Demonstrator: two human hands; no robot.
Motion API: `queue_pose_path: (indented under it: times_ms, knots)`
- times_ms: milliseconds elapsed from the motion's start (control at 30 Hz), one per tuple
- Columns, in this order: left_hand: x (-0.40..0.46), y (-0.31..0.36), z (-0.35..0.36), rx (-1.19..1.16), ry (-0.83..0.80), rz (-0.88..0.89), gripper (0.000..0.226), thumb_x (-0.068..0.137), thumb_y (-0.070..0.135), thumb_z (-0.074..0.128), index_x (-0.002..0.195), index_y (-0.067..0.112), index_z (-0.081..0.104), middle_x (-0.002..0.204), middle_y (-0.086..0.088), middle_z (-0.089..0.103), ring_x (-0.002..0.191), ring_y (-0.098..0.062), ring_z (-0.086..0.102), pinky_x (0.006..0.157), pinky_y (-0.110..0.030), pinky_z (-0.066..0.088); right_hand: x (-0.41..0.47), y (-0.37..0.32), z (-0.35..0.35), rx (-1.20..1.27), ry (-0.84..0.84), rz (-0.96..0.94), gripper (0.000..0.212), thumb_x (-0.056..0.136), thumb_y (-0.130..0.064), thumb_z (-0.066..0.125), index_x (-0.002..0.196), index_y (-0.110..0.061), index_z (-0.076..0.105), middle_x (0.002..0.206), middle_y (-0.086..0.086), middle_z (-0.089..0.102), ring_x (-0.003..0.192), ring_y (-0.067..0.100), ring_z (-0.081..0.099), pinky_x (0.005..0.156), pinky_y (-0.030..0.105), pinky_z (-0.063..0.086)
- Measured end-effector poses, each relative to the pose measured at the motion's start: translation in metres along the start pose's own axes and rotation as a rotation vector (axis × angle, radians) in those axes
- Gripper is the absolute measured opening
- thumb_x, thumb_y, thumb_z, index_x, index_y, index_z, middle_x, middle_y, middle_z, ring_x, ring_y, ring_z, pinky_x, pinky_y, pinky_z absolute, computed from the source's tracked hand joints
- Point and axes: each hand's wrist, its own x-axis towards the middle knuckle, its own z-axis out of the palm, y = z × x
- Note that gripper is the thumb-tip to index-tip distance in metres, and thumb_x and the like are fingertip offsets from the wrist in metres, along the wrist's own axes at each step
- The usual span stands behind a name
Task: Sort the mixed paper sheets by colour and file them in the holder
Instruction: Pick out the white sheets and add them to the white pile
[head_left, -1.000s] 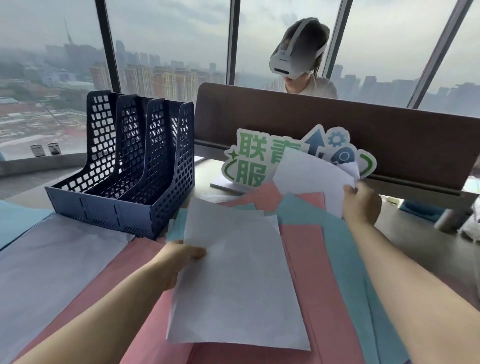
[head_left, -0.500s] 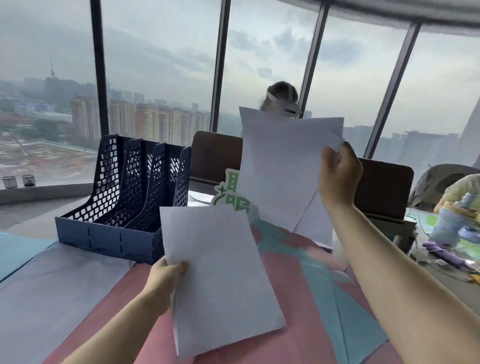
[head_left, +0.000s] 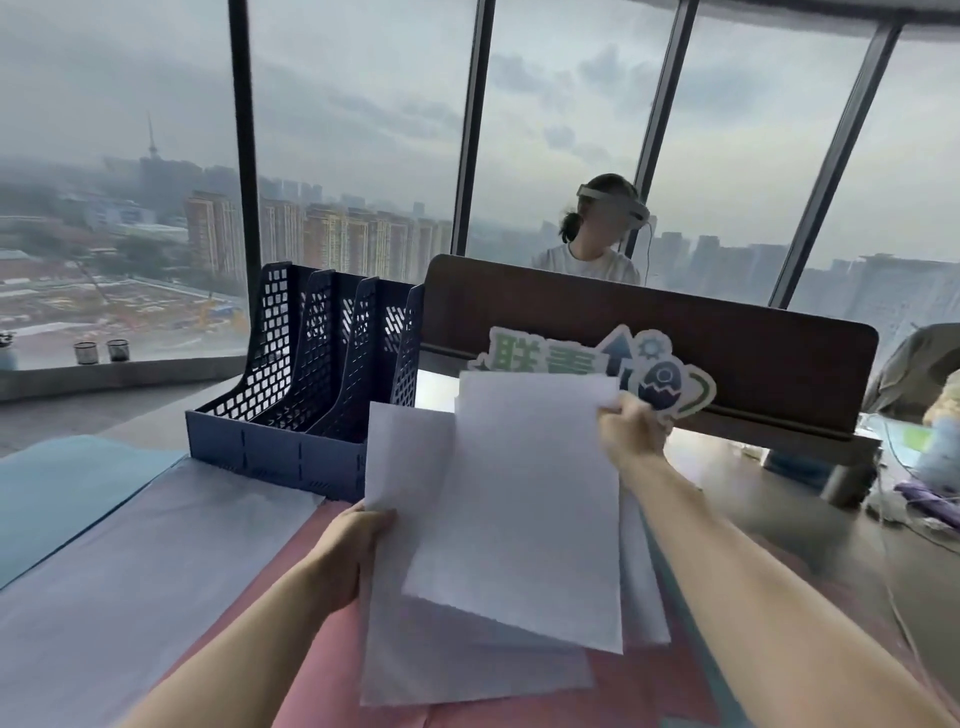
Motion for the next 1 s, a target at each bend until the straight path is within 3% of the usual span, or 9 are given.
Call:
queue_pose_path:
  times_ms: [100,233,367,500,600,767,833,900,1000]
  knots:
    - [0.002,-0.003,0.004,-0.047,-0.097,-0.009,0.027,0.095,0.012,0.057,0.121,0.005,0.061,0.109,-0.021,0.071,0.097,-0.041,0.069,0.079,-0.048,0.057,-0.018,0.028,0.032,0.103,-0.096,0.106,0.014,0.095,-0.012,0.053,0.1,-0.009,0.066,0.091,0.008,0.062,0.087,0.027,0.058,0.065,0.025,0.041]
    - [0.001,-0.005,0.015,-0.028,-0.16,0.034,0.03,0.087,0.015,0.071,0.116,0.01,0.063,0.106,-0.019,0.073,0.086,-0.034,0.071,0.076,-0.048,0.058,-0.033,0.052,0.066,0.257,-0.195,0.232,0.029,0.095,-0.016,0.059,0.123,-0.008,0.064,0.111,0.004,0.062,0.102,0.022,0.057,0.083,0.026,0.04]
    - [-0.004,-0.001,0.024,0.089,-0.143,0.148,0.047,0.061,0.005,0.073,0.107,0.008,0.065,0.099,-0.019,0.074,0.078,-0.031,0.071,0.076,-0.046,0.059,-0.044,0.051,0.07,0.435,-0.165,0.272,0.018,0.089,-0.009,0.061,0.103,-0.02,0.063,0.101,0.007,0.068,0.095,0.032,0.064,0.079,0.033,0.048]
    - [-0.007,0.012,0.034,0.084,-0.055,0.309,0.032,0.061,0.011,0.066,0.092,0.014,0.069,0.084,-0.007,0.074,0.071,-0.021,0.069,0.067,-0.036,0.059,-0.05,0.061,0.061,0.568,-0.293,0.39,0.069,0.073,-0.038,0.071,0.135,-0.022,0.047,0.13,0.006,0.059,0.12,0.026,0.057,0.087,0.033,0.048]
    - [-0.009,0.03,0.047,-0.01,-0.05,0.421,0.026,0.065,0.008,0.071,0.09,0.014,0.067,0.076,0.0,0.073,0.065,-0.016,0.067,0.061,-0.031,0.058,-0.05,0.044,0.045,0.592,-0.33,0.274,0.026,0.082,-0.028,0.068,0.102,-0.013,0.072,0.111,0.007,0.072,0.105,0.026,0.066,0.093,0.042,0.049]
    - [-0.019,0.063,0.074,-0.073,-0.04,0.642,0.016,0.081,0.011,0.077,0.095,0.006,0.069,0.085,-0.007,0.073,0.077,-0.021,0.07,0.073,-0.036,0.058,-0.063,-0.02,0.008,0.722,0.019,-0.058,0.023,0.081,-0.025,0.057,0.083,-0.002,0.056,0.076,0.009,0.051,0.069,0.015,0.044,0.065,0.028,0.037]
    - [-0.017,0.061,0.074,-0.027,-0.059,0.669,0.038,0.076,0.021,0.081,0.108,0.008,0.067,0.099,-0.008,0.074,0.091,-0.022,0.071,0.082,-0.036,0.057,-0.077,-0.02,0.002,0.673,0.05,-0.114,0.034,0.086,-0.031,0.058,0.1,0.001,0.058,0.095,0.007,0.059,0.084,0.012,0.053,0.075,0.022,0.041]
    - [-0.015,0.044,0.07,0.041,-0.057,0.632,0.049,0.07,0.027,0.081,0.115,0.018,0.064,0.104,-0.004,0.074,0.098,-0.019,0.07,0.086,-0.032,0.056,-0.093,-0.007,0.003,0.598,-0.051,-0.028,0.069,0.085,-0.043,0.062,0.142,-0.007,0.045,0.142,-0.003,0.049,0.127,0.008,0.048,0.108,0.025,0.036]
    - [-0.014,0.012,0.068,0.118,-0.082,0.508,0.04,0.069,0.022,0.083,0.105,0.023,0.065,0.096,0.0,0.075,0.093,-0.019,0.071,0.081,-0.032,0.057,-0.109,0.021,0.013,0.618,-0.136,0.105,0.086,0.078,-0.042,0.069,0.15,-0.01,0.034,0.135,0.004,0.059,0.118,0.011,0.059,0.105,0.034,0.046]
